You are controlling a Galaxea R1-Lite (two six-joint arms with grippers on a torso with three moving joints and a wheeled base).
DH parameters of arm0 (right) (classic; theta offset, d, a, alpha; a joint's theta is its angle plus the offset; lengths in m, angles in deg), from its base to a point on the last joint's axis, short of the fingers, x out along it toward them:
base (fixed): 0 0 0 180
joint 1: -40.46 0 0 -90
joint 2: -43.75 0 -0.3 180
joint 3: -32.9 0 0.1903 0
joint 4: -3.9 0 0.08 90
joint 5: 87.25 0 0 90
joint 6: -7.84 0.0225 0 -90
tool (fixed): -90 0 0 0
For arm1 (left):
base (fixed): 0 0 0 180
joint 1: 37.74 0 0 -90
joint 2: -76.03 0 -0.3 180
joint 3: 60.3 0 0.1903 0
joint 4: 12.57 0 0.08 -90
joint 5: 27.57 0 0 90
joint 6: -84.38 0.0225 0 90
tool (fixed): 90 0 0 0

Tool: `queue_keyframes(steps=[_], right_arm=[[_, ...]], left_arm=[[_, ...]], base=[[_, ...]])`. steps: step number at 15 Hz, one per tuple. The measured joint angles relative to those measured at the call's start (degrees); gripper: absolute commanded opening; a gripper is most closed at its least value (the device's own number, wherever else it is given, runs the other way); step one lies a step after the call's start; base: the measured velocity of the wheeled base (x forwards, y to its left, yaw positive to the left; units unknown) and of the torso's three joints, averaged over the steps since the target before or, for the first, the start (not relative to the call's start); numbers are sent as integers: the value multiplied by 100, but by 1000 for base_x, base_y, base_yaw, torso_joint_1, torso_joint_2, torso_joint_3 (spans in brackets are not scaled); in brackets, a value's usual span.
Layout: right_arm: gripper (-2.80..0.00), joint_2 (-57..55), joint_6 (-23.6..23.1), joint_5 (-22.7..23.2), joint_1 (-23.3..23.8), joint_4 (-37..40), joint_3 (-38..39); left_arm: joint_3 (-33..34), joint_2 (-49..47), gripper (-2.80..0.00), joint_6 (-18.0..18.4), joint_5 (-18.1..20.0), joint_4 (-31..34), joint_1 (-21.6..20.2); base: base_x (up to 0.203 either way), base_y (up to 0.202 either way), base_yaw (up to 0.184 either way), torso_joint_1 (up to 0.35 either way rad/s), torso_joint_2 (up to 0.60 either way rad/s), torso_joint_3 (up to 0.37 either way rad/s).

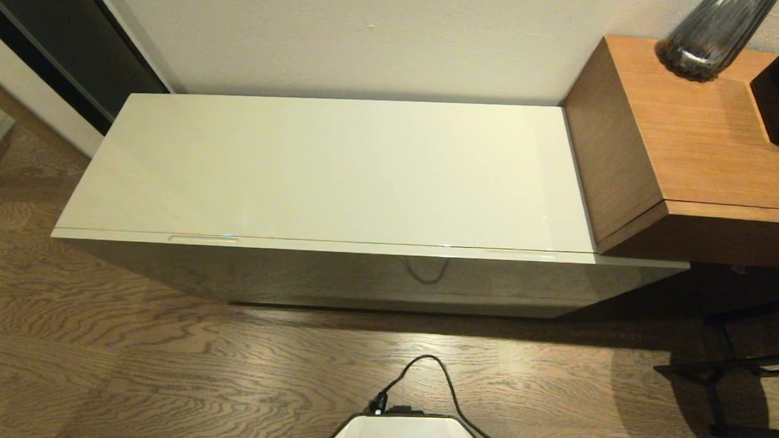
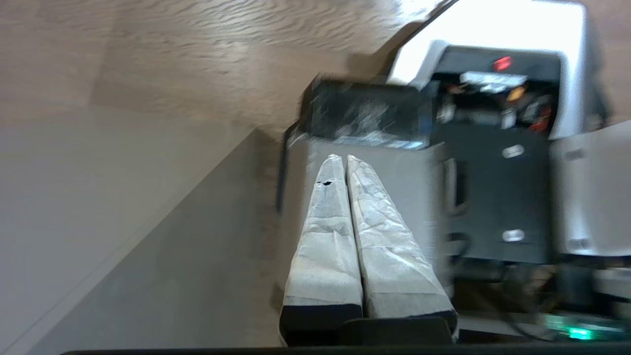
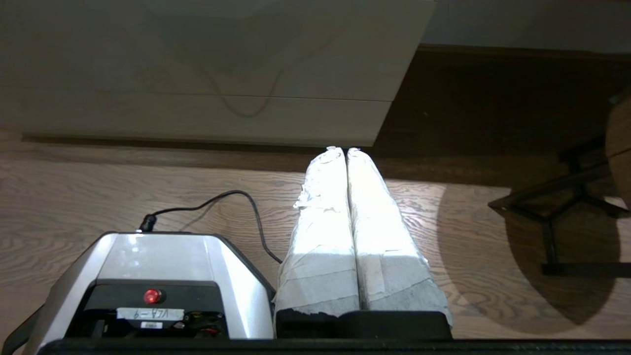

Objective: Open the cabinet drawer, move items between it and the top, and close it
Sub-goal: Open the drawer

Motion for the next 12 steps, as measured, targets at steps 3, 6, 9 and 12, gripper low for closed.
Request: queue_keyframes(steps=[3, 6, 9, 12], right_arm=[[-280, 0, 3, 4, 0, -2, 0], [-280, 0, 2, 4, 0, -2, 0], [-280, 0, 2, 2, 0, -2, 0], [-280, 0, 2, 4, 0, -2, 0]], left_arm=[[481, 441, -280, 455, -72, -190, 52], [1062, 1019, -280, 1015, -358, -1024, 28], [1313, 1215, -280, 487, -397, -2300, 17], [1711, 1265, -280, -430, -432, -3791, 17]], base=[[0, 0, 0, 0, 0, 0], [0, 0, 0, 0, 0, 0], [0, 0, 0, 0, 0, 0], [0, 0, 0, 0, 0, 0]])
